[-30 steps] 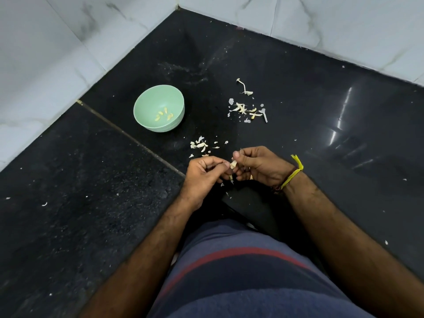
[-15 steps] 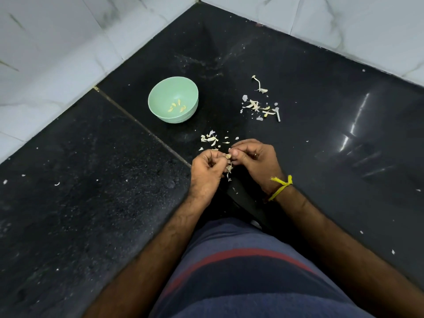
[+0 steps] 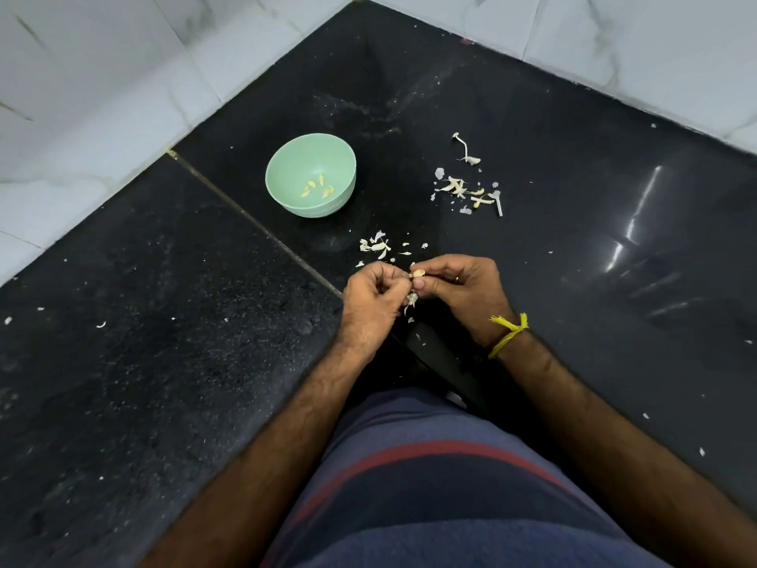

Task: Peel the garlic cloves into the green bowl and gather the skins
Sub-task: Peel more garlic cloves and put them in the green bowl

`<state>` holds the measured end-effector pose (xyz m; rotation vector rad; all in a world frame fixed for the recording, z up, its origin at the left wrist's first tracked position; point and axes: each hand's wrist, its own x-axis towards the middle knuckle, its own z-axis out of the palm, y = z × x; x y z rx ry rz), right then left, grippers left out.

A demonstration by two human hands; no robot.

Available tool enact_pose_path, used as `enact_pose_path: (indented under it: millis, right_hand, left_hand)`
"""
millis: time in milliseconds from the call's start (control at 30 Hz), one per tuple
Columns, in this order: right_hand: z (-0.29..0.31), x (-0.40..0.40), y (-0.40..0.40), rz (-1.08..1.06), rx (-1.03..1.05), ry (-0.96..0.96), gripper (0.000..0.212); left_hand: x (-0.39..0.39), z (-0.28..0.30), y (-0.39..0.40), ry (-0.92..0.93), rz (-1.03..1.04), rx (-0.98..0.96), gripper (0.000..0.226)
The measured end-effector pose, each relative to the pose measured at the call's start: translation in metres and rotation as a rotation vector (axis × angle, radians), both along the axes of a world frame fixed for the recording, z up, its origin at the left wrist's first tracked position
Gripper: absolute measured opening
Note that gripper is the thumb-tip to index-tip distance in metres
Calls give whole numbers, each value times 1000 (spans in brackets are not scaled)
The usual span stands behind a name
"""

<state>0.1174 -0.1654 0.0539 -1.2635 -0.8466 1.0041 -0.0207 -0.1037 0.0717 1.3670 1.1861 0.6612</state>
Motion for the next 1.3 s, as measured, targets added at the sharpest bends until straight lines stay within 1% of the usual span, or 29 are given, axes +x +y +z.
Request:
enact_pose_path:
  millis: [133, 233, 300, 333, 367, 433, 500, 567, 600, 700, 767, 833, 900, 1067, 1200, 1300]
  right_hand:
    - [2, 7, 3, -68, -1, 98, 21]
    - [2, 10, 4, -69, -4, 159, 23]
    - [0, 11, 4, -62, -13, 197, 25]
    - [0, 11, 4, -58, -16, 208, 26]
    - [-1, 10, 4, -52, -16, 214, 27]
    - [-1, 9, 5, -40, -9, 228, 30]
    - [0, 8, 6, -46, -11, 251, 31]
    - [1, 7, 7, -58, -16, 271, 33]
    - [1, 8, 8, -56, -18, 278, 33]
    - [2, 8, 8, -38, -17, 319, 30]
    - [2, 7, 8, -34, -12, 349, 28]
    - [2, 6, 8, -36, -5, 365, 27]
    - [1, 4, 8, -42, -7, 360, 26]
    - [2, 2, 7, -72, -48, 336, 21]
    - [3, -3, 7, -117, -51, 284, 14]
    - [7, -6, 6, -148, -43, 212, 14]
  left_hand:
    - [-2, -4, 2, 49, -16, 17, 12]
    - [-3, -6, 3, 75, -3, 31, 27]
    - [-2, -7, 6, 90, -2, 97, 38]
    - [-3, -7, 8, 103, -6, 138, 40]
    - [-3, -5, 9, 112, -8, 172, 38]
    - [-2, -1, 10, 118, 19, 219, 29]
    - [-1, -1, 13, 79, 34, 224, 20]
    - [0, 1, 14, 20, 26, 208, 17]
    - [0, 0, 15, 17, 19, 215, 16]
    - [0, 0, 16, 44, -1, 250, 20]
    - [1, 1, 16, 1, -12, 220, 14]
    - [2, 1, 15, -51, -23, 196, 18]
    - [3, 1, 14, -51, -45, 240, 18]
    - [2, 2, 13, 6, -64, 366, 3]
    - [0, 3, 11, 56, -75, 443, 8]
    - [-2, 2, 9, 78, -110, 513, 5]
